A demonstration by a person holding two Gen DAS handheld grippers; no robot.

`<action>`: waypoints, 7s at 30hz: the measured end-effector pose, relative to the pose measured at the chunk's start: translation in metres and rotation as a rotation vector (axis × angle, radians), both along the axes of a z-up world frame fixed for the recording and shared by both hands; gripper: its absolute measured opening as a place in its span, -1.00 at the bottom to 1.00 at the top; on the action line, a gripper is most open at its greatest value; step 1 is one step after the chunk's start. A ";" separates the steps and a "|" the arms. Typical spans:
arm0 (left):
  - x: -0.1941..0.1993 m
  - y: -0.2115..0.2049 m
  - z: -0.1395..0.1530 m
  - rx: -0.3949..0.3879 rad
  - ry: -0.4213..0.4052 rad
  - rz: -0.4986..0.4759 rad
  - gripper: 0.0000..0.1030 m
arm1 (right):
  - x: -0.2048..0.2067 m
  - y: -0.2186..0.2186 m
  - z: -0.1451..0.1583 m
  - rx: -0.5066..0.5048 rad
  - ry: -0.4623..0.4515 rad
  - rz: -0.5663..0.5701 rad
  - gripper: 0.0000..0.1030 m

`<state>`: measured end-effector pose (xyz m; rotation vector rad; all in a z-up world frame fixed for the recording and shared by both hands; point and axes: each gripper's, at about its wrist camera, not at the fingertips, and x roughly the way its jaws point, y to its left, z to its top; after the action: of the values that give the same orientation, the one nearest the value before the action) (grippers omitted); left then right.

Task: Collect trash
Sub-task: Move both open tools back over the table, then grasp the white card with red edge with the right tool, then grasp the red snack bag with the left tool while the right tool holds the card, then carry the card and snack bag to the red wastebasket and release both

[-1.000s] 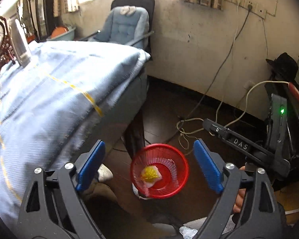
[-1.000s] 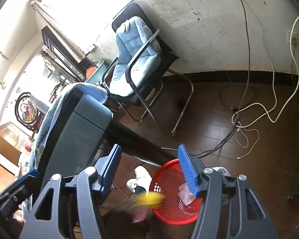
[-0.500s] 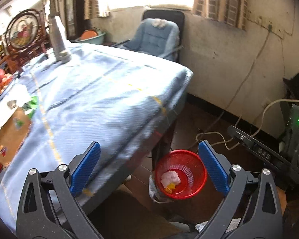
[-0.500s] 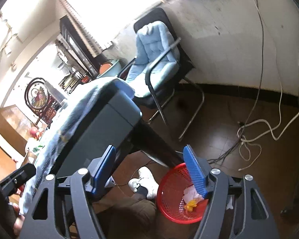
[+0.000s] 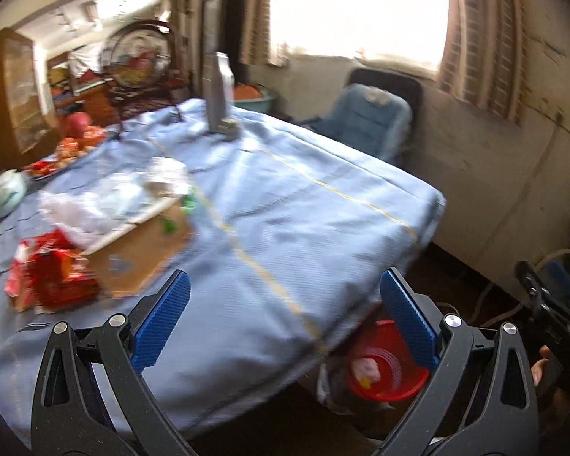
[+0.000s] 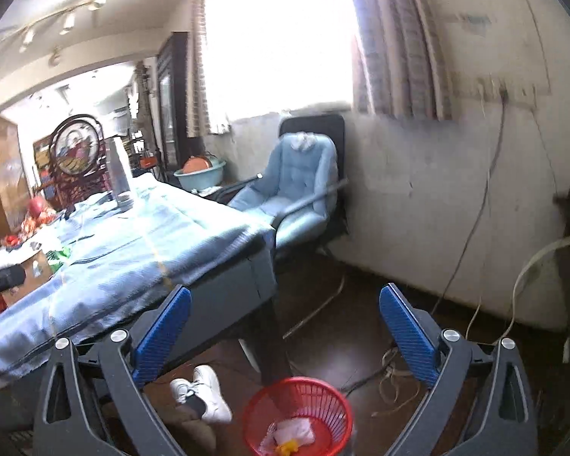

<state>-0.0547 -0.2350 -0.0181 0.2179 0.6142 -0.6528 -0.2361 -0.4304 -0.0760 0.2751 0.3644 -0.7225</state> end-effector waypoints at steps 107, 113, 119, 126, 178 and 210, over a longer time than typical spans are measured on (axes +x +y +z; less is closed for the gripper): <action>0.128 0.171 -0.015 -0.195 0.298 0.332 -0.29 | 0.158 0.089 0.035 0.198 -0.069 0.537 0.21; 0.117 0.167 -0.001 -0.181 0.247 0.323 0.16 | 0.150 0.088 0.037 0.205 -0.079 0.540 0.21; 0.137 0.164 0.008 -0.122 0.114 0.477 0.82 | 0.146 0.087 0.041 0.204 -0.079 0.547 0.21; 0.197 0.153 -0.035 0.028 0.326 0.448 0.69 | 0.150 0.082 0.035 0.242 -0.077 0.559 0.21; -0.023 -0.086 -0.021 0.043 0.282 -0.379 -0.42 | 0.013 -0.082 -0.141 0.480 0.183 0.052 0.37; -0.055 -0.164 -0.085 0.184 0.277 -0.447 0.80 | -0.050 -0.100 -0.091 0.428 -0.048 -0.075 0.45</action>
<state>-0.1095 -0.3988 -0.1029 0.4493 0.9050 -1.0693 -0.2861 -0.5305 -0.1669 0.7124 0.4633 -0.7055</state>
